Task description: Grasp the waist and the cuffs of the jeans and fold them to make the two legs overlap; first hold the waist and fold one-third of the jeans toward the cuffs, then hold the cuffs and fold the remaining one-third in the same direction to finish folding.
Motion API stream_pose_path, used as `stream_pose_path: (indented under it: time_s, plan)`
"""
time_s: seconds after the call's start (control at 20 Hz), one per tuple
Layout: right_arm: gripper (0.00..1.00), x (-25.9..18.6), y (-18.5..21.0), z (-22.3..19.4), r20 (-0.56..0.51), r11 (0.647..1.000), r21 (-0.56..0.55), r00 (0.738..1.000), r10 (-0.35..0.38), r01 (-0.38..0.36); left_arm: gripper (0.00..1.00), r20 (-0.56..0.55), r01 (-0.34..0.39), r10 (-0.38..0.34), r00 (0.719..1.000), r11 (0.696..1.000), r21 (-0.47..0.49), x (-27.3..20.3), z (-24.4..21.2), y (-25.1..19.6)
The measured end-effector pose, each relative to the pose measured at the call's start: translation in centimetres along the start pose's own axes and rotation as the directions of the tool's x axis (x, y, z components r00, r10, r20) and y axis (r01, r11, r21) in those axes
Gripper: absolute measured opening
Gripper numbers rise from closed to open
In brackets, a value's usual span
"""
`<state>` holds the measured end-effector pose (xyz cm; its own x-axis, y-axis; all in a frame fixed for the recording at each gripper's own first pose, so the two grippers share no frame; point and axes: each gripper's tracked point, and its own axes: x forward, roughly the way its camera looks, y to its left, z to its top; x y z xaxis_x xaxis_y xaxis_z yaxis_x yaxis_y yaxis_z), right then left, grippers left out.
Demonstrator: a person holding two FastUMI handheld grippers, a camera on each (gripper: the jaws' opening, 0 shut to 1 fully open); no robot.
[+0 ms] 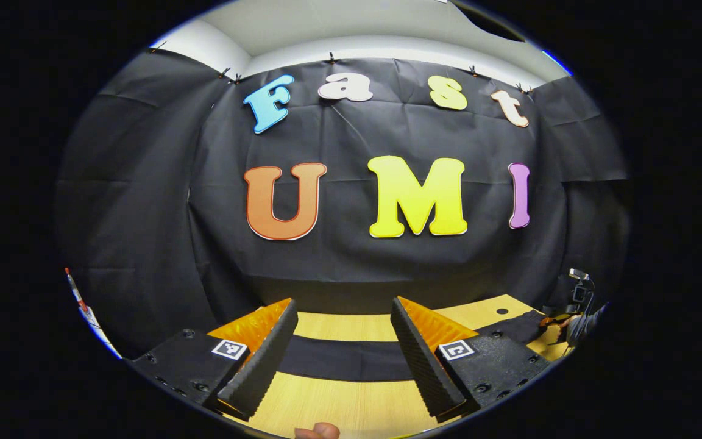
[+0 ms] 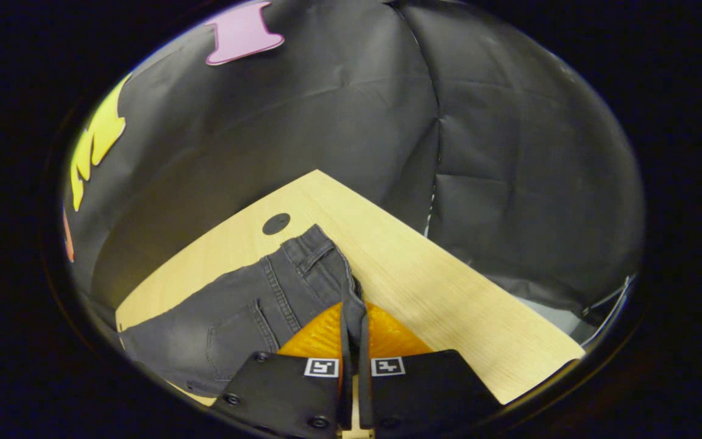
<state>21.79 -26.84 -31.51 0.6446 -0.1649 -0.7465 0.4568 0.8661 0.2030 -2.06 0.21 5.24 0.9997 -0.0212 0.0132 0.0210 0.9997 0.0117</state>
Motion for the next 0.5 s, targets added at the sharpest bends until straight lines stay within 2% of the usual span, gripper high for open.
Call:
stream_pose_path:
  time_s: [0.1,0.3,0.5]
  plan:
    - [0.01,-0.1,-0.4,-0.5,0.004,0.999,-0.043,1.0,-0.02,0.021,0.98,0.007,0.007,-0.007,1.0,1.0,0.001,-0.4,0.3,-0.1]
    - [0.01,-0.7,0.5,0.9,0.068,0.997,-0.075,0.998,-0.013,0.018,0.98,0.021,0.003,-0.003,1.0,1.0,0.01,-0.9,0.9,0.8]
    - [0.01,-5.4,3.0,4.1,0.18,0.982,-0.189,0.983,0.043,-0.008,0.98,0.017,0.007,-0.007,1.0,1.0,0.0,-0.9,1.1,1.9]
